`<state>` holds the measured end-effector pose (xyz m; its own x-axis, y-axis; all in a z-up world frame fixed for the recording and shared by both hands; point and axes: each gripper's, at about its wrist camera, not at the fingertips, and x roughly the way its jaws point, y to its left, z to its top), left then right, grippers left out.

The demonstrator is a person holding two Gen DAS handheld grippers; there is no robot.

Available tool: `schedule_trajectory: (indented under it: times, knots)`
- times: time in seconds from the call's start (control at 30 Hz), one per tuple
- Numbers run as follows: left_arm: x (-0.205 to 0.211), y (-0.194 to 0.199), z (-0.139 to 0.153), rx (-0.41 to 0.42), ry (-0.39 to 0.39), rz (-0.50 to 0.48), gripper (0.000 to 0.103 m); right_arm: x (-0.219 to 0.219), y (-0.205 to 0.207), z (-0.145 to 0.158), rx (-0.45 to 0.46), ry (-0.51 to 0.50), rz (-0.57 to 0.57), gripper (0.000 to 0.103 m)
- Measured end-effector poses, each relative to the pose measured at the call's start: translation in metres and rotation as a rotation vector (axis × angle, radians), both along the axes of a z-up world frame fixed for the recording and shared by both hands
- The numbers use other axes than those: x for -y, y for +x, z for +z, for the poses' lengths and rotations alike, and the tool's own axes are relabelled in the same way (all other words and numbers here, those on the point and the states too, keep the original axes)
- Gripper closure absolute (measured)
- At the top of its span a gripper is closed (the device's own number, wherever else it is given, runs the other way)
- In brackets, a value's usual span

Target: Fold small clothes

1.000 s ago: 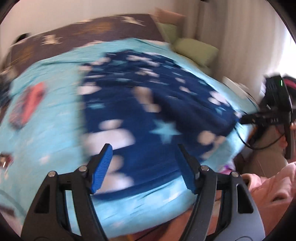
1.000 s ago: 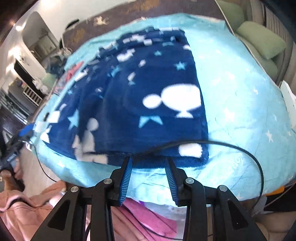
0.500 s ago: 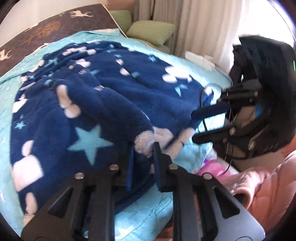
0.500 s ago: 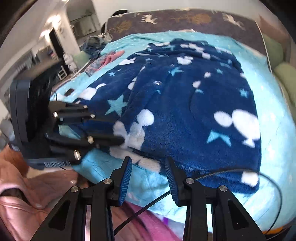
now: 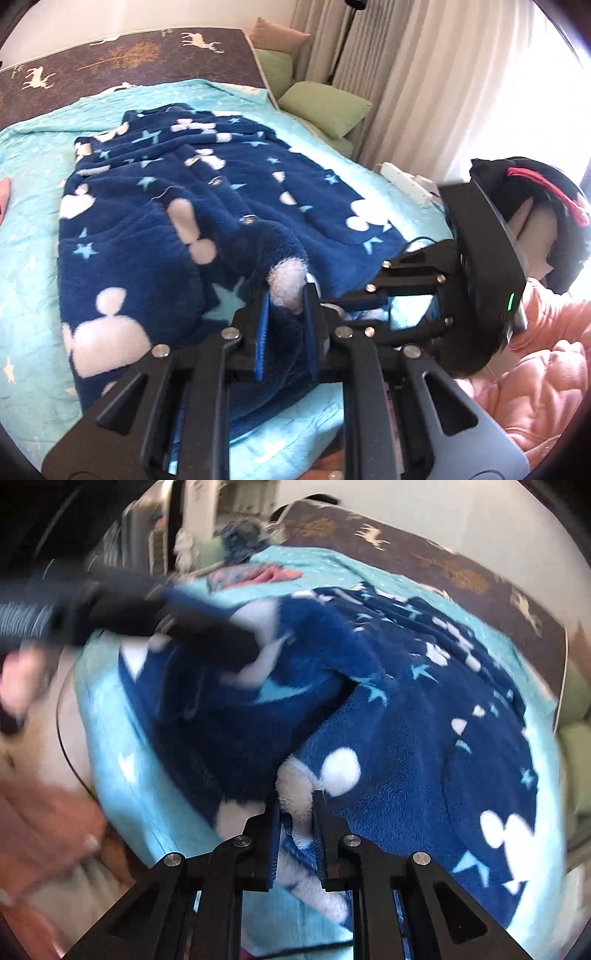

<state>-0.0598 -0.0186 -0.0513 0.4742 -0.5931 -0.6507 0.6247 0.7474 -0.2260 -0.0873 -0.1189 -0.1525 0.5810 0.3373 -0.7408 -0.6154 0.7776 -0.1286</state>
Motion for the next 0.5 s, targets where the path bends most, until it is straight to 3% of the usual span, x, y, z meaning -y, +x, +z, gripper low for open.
schedule_trajectory:
  times: [0.07,0.1,0.2,0.3,0.4,0.5]
  knots:
    - [0.003,-0.003,0.004,0.003,-0.014,-0.031,0.084,0.008,-0.003,0.018,-0.021,0.132,0.022,0.089]
    - [0.006,-0.005,0.007,0.010,-0.015,-0.050,0.084,0.008,-0.007,0.025,-0.012,0.146,0.042,0.089]
    - [0.018,-0.012,0.009,0.044,0.026,-0.108,0.083,-0.005,-0.021,0.024,0.037,0.019,0.091,0.089]
    - [0.037,-0.014,-0.011,0.021,0.121,-0.172,0.079,-0.009,-0.017,0.000,-0.048,-0.045,0.104,0.081]
    - [0.044,-0.009,-0.035,-0.063,0.189,-0.163,0.077,0.004,-0.020,0.003,-0.104,0.046,0.107,0.072]
    - [0.033,-0.012,-0.035,-0.082,0.171,-0.146,0.074,0.028,-0.025,0.020,-0.164,0.162,0.138,0.072]
